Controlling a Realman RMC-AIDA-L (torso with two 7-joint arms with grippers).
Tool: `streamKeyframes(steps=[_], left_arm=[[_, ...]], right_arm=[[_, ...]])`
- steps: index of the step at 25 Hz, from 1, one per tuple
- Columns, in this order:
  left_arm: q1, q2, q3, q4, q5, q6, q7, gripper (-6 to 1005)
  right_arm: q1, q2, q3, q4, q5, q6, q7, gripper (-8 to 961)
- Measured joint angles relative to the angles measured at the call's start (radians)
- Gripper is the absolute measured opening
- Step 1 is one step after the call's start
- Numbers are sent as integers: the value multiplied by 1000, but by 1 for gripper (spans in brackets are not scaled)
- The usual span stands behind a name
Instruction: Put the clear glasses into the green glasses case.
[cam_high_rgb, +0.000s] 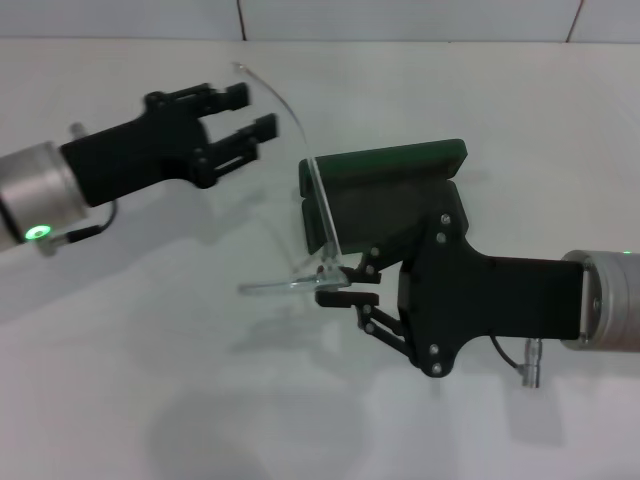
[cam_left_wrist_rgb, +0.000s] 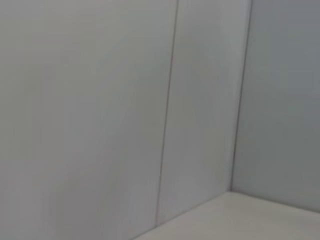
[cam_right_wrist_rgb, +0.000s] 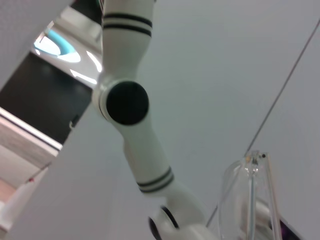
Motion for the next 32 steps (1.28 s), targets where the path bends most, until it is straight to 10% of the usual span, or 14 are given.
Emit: streamKeyframes(steps=[11, 32], left_arm=[[-117, -31, 63, -17, 62, 11, 0, 515], [-108, -25, 57, -11, 9, 199, 8, 515]], right_arm=[[55, 0, -136, 42, 137, 69, 57, 68], [59, 0, -127, 103, 200, 123, 125, 68]])
